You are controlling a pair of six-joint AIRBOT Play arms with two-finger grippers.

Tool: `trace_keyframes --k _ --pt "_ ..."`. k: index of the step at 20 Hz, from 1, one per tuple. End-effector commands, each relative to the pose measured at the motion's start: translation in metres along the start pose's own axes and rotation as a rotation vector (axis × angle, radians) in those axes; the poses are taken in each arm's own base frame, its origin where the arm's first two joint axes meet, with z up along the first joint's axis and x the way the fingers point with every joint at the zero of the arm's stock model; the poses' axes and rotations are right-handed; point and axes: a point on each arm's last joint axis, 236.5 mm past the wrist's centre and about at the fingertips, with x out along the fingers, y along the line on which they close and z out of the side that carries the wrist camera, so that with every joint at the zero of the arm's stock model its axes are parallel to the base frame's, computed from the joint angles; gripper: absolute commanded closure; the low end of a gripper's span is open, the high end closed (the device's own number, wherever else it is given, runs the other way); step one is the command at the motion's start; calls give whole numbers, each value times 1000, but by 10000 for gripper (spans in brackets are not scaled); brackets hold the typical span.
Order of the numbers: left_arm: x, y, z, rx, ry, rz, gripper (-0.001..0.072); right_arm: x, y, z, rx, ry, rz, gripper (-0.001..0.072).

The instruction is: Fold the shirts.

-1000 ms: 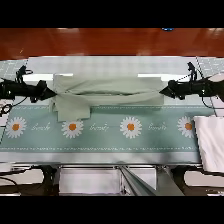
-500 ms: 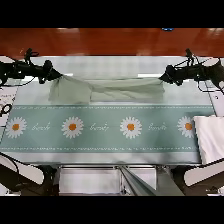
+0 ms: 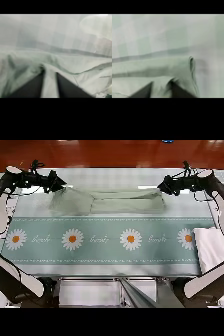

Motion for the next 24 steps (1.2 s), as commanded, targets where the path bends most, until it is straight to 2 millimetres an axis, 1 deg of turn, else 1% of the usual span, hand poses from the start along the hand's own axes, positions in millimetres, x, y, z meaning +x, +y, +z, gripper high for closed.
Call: trace_keyframes --k 1,2,3,4,5,6,7,8,9,10,11,12,13,14,16,18,19,21,24 --pt "-12 2 -15 -11 83 -8 202 -12 0 4 6 3 12 295" --pt "-27 10 -18 -34 111 18 203 -31 -2 7 6 8 19 295" --pt "-47 17 -19 -40 117 52 202 -54 -4 10 14 3 27 296" --pt "-70 20 -16 -20 94 91 203 -82 -9 14 21 -12 28 296" --pt "-98 22 -10 17 46 147 203 -114 -15 17 21 -34 20 296" --pt "-124 20 -5 60 -4 201 203 -146 -26 18 10 -55 -15 296" --pt "-148 15 -2 126 -49 256 203 -174 -40 16 7 -77 -74 296" --pt "-170 5 -6 234 -78 301 203 -199 -57 11 14 -104 -139 295" --pt "-186 -7 -13 309 -119 323 202 -217 -74 5 34 -138 -192 295" --pt "-197 -19 -18 327 -192 325 202 -227 -89 -3 74 -178 -218 295" --pt "-203 -29 -23 331 -270 314 203 -226 -100 -12 120 -209 -219 295" --pt "-205 -39 -29 327 -350 293 202 -214 -108 -24 169 -220 -205 294" --pt "-199 -47 -40 320 -415 263 203 -196 -111 -37 205 -206 -173 294" --pt "-189 -51 -54 319 -444 247 203 -173 -107 -49 223 -182 -118 293" --pt "-157 -50 -89 335 -416 240 202 -133 -94 -62 242 -129 -32 293" --pt "-124 -47 -120 348 -324 229 203 -96 -79 -69 264 -69 31 293" --pt "-112 -48 -129 357 -292 224 203 -80 -70 -70 276 -45 59 293" --pt "-102 -55 -136 380 -269 213 202 -53 -59 -73 273 7 88 293" --pt "-100 -58 -136 389 -275 210 203 -20 -45 -74 257 85 108 293"
